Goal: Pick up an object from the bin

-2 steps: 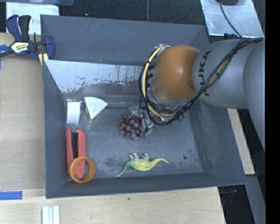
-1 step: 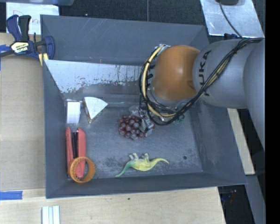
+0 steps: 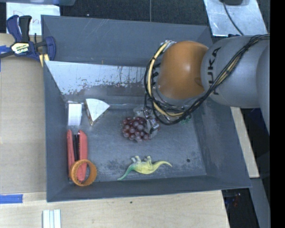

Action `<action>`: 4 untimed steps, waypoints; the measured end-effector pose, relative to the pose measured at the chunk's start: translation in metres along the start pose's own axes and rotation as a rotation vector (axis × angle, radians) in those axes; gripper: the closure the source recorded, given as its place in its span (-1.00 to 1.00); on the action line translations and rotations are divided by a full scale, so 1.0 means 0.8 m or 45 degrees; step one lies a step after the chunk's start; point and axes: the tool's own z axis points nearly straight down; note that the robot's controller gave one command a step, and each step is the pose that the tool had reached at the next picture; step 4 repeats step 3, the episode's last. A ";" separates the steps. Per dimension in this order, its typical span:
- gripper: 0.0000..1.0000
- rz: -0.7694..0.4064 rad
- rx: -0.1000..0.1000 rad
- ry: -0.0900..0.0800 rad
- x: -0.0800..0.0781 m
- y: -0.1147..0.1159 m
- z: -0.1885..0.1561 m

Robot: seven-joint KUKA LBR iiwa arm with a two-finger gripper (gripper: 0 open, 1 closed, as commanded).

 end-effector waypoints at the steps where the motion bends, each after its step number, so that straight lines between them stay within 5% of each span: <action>1: 1.00 0.001 0.002 -0.005 -0.003 -0.002 -0.039; 4: 1.00 0.003 0.006 -0.013 -0.006 -0.003 -0.097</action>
Offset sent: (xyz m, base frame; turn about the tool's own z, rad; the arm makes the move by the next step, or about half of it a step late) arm 0.0020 0.0000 0.0331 0.0007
